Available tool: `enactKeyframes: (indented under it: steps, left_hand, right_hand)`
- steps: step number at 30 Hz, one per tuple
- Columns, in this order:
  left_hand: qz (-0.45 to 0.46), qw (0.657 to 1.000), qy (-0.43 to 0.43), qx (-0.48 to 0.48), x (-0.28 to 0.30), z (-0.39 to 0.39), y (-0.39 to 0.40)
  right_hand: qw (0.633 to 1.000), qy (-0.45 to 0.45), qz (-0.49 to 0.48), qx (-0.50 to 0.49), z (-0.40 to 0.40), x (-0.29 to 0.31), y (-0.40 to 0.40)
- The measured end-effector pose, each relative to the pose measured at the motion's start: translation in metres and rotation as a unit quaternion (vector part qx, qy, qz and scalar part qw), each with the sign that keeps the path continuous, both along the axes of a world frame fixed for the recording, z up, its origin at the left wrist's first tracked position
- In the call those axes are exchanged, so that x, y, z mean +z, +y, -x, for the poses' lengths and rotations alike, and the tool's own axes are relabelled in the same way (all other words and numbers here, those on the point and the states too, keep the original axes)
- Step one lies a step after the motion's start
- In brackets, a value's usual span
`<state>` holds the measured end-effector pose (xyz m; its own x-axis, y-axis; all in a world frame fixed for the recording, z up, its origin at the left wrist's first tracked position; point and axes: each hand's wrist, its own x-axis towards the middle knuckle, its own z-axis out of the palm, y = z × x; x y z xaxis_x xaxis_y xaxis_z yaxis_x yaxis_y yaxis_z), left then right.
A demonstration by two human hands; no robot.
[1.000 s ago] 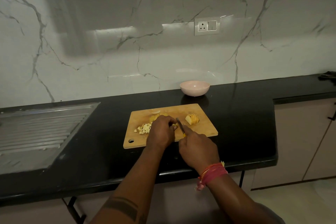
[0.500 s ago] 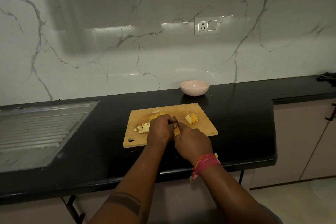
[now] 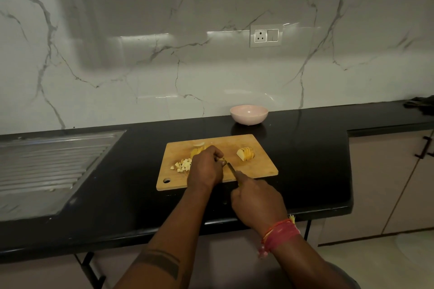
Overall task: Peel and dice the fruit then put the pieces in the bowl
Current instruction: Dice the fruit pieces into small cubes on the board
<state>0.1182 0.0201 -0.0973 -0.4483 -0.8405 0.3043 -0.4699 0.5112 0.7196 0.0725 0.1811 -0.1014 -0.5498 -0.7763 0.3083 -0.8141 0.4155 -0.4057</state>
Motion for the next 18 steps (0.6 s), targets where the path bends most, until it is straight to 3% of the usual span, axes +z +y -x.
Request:
enactKeyframes:
  steps: [6, 18]
  left_hand:
    - [-0.013, 1.0, -0.009, 0.002, 0.001, -0.001, -0.002]
    - [-0.023, 1.0, -0.003, 0.002, 0.002, 0.002, -0.007]
  right_hand:
    - [0.999, -0.017, 0.035, 0.0, 0.0, 0.004, -0.01]
    - [1.0, -0.02, 0.006, 0.007, 0.007, 0.012, -0.037]
